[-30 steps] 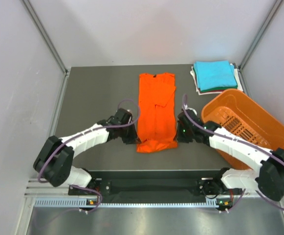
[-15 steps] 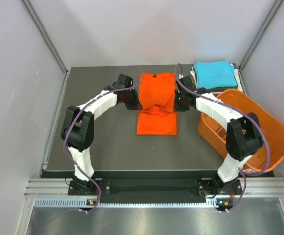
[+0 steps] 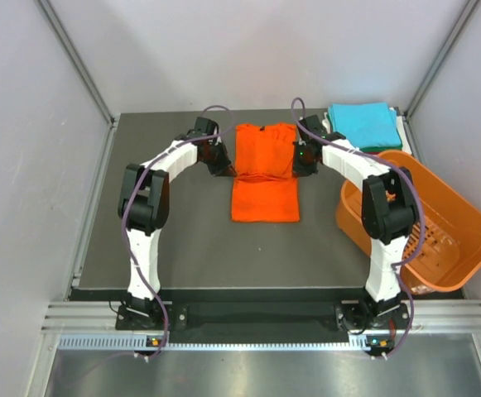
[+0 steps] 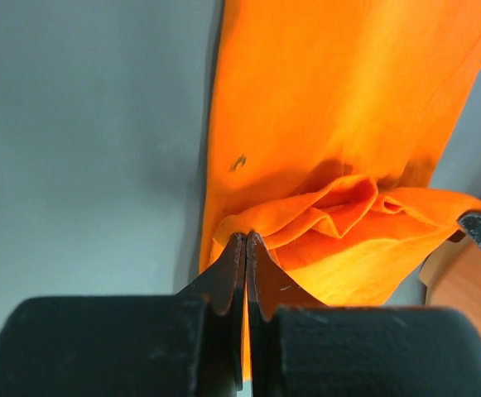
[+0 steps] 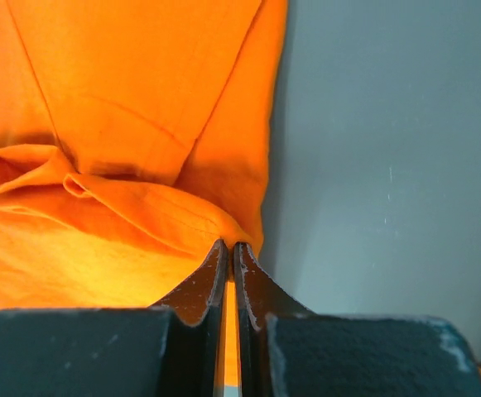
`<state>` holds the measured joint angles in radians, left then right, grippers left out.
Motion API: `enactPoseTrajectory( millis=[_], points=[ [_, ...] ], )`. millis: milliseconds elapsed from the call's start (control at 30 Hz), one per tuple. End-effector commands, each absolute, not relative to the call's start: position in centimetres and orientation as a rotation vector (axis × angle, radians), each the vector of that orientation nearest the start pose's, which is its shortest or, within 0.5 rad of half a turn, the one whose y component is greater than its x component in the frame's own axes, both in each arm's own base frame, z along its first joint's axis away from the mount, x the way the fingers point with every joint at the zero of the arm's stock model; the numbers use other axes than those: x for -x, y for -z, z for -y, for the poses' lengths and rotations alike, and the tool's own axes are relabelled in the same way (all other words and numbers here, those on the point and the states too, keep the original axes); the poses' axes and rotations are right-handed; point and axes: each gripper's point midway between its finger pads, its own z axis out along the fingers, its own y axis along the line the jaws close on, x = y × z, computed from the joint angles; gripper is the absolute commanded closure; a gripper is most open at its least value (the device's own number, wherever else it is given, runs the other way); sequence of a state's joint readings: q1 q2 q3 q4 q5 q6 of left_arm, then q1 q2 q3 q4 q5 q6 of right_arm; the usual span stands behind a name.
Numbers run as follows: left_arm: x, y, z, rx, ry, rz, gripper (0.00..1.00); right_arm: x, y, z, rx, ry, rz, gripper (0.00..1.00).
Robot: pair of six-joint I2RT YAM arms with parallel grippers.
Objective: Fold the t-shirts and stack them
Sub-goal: Fold the tshirt
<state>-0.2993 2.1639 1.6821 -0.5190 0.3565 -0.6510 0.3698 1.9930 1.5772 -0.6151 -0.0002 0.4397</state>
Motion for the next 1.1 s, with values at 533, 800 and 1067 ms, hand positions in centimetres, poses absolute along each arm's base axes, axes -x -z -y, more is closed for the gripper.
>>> enactPoseTrajectory(
  millis=[533, 800, 1067],
  points=[
    [-50.5, -7.5, 23.0, 0.312, 0.802, -2.601, 1.0, -48.0, -9.0, -18.3, -0.107, -0.3, -2.564, 1.0],
    [-51.6, -7.5, 22.7, 0.327, 0.782, -2.574, 1.0, -49.3, -8.3, -18.4, -0.104, -0.297, -2.559, 1.0],
    [-52.1, -7.5, 23.0, 0.271, 0.813, -2.564, 0.77, -50.3, -8.2, -18.2, -0.117, -0.295, -2.547, 0.88]
  ],
)
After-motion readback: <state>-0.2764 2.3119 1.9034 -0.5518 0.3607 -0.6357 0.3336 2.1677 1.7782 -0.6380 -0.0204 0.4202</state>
